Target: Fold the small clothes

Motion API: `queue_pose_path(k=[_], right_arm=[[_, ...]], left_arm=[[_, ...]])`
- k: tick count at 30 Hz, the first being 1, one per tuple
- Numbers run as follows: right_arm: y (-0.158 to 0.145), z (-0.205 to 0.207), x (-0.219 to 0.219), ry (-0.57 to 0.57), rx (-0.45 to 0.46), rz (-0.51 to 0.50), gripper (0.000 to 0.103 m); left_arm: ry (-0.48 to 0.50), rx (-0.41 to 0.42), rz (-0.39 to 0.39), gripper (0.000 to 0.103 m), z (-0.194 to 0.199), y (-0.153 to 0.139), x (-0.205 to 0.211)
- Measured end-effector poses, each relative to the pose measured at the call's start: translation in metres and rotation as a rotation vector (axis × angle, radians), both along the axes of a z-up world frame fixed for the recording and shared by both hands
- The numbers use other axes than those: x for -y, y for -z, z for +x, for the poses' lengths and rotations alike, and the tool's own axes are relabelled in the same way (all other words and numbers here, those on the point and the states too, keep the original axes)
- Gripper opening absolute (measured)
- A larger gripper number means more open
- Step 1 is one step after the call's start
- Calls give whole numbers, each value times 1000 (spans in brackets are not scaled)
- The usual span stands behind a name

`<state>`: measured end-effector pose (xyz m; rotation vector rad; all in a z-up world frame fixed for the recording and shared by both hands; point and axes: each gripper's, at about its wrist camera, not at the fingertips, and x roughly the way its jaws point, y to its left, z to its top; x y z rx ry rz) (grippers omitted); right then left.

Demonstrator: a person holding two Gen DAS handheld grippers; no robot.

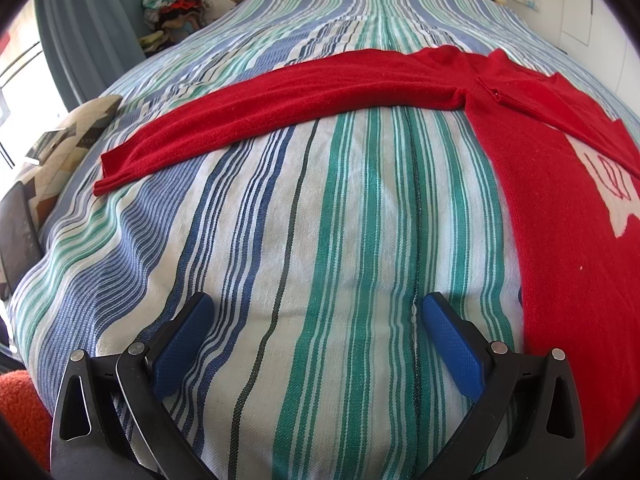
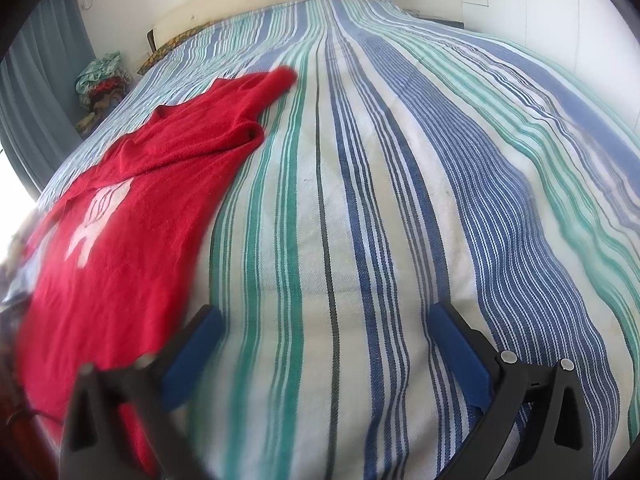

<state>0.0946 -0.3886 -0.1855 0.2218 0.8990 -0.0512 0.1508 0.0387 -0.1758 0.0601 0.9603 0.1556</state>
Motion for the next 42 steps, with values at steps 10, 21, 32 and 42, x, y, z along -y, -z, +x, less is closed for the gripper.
queue_pose_path(k=[10,21,32,42], right_arm=[[0,0,-1,-1,-2,-5,103],[0,2,0,-10,-4,-4,103],[0,2,0,-9,-4,-3,103],[0,5,0,-15,-22,-5,103]], left_arm=[[-15,-83,-187,102,9,-15,-25],[-541,64,-737,84,49,-12,-220],[-579,154,-607,2,73,-44,-223],[280,257,-434,3,159,-244,72]])
